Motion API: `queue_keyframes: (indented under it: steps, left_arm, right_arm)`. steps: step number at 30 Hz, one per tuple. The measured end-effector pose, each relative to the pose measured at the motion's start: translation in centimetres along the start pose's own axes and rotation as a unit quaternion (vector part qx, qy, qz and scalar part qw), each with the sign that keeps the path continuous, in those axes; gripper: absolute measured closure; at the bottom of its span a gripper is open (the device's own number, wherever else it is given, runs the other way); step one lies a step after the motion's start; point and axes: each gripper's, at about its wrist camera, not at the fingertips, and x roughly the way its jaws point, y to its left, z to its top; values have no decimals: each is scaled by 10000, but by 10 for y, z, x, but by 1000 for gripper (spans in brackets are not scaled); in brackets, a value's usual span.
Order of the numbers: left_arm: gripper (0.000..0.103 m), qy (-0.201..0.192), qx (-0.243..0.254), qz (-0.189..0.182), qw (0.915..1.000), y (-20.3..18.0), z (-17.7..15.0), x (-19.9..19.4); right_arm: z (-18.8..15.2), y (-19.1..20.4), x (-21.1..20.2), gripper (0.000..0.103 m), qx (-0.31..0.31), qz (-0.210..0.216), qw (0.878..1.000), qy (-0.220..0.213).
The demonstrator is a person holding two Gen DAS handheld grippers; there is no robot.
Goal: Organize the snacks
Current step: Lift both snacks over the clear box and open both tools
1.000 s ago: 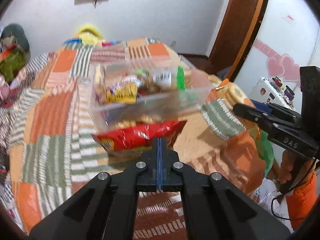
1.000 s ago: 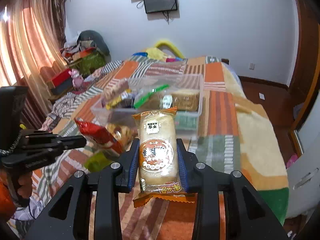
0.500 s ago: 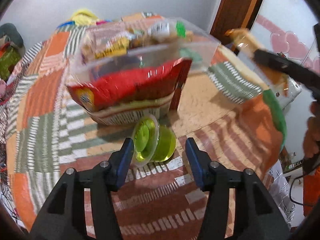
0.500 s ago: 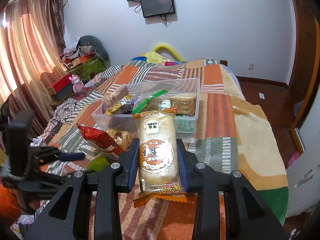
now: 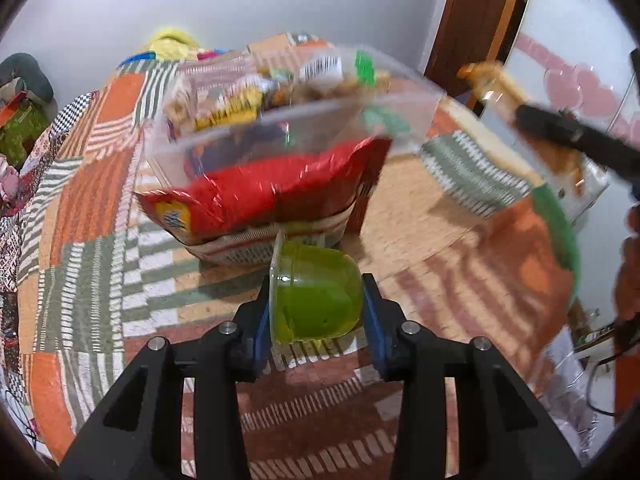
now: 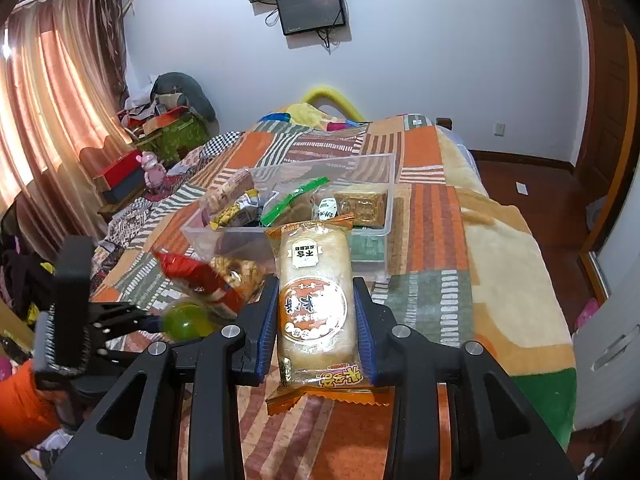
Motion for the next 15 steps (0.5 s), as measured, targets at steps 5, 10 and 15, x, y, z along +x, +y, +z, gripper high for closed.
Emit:
queue_keyframes:
  steps: [5,10,15]
  left_arm:
    - [63,-485,26,-50,9988,-1,20,-45]
    - [63,-948,135,41,9954,1,47,-73]
    - [63,-1156,27,109,9932,13,79,-71]
  right_arm:
    - [7,-1,-2,71,9,-39,9999,-120]
    - [19,-6,0,71,38,-103,9996,-258]
    - [34,-8,7,71,48,-171,9991,-380]
